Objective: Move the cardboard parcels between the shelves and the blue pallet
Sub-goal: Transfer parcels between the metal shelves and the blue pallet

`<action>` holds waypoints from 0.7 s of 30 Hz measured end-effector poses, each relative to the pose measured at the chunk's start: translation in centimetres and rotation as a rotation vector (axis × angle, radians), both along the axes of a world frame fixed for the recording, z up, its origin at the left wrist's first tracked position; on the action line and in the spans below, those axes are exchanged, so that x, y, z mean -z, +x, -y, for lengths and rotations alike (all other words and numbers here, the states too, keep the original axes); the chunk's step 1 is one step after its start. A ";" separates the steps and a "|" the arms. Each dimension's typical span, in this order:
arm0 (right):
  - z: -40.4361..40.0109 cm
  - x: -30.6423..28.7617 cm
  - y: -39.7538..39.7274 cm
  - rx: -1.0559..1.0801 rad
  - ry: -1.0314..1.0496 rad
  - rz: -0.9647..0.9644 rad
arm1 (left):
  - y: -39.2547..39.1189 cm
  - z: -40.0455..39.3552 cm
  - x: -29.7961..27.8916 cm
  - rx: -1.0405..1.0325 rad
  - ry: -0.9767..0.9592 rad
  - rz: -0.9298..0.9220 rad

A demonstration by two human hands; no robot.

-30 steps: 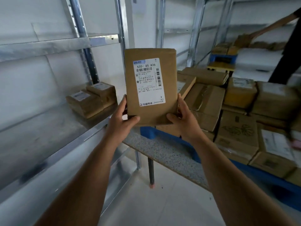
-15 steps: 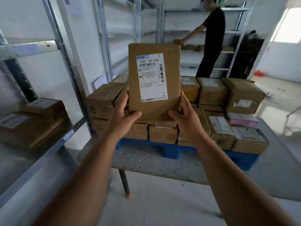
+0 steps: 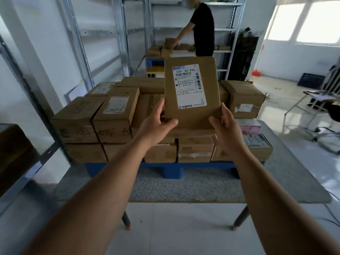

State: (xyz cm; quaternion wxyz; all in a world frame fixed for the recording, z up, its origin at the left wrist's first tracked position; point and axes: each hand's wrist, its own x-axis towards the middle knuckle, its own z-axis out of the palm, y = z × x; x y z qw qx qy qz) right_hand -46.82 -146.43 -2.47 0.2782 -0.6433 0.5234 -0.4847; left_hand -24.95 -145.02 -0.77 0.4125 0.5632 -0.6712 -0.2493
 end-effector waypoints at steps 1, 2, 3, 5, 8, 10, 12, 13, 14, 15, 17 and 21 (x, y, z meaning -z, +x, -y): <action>0.6 0.2 -0.6 0.018 0.012 -0.023 | -0.6 0.9 0.0 0.004 0.016 0.040; 1.2 0.5 -1.1 0.032 0.025 -0.030 | -1.1 1.7 -0.1 0.007 0.029 0.076; 1.9 0.8 -1.6 0.044 0.042 -0.023 | -1.7 2.5 -0.2 0.009 0.035 0.107; 3.3 1.4 -2.4 0.077 0.097 0.003 | -2.7 3.8 -0.6 0.010 0.025 0.160; 5.3 1.7 -3.6 0.108 0.153 0.046 | -3.9 5.8 -1.6 0.015 0.013 0.244; 6.5 1.2 -4.4 0.116 0.157 0.076 | -4.4 7.1 -2.3 0.018 0.010 0.294; 7.7 0.6 -5.2 0.122 0.160 0.082 | -4.7 8.2 -2.5 0.018 0.017 0.305; 8.3 0.5 -5.5 0.120 0.162 0.069 | -4.8 8.8 -2.4 0.019 0.032 0.302; 8.8 0.5 -5.7 0.113 0.165 0.049 | -4.9 9.2 -2.1 0.022 0.058 0.297; 9.2 0.6 -5.9 0.105 0.166 0.021 | -4.8 9.6 -1.8 0.025 0.087 0.291; 9.8 1.4 -5.9 0.100 0.153 -0.048 | -4.5 10.1 -0.8 0.020 0.132 0.286; 10.3 3.7 -5.3 0.088 0.179 -0.150 | -3.2 10.5 1.2 -0.005 0.212 0.282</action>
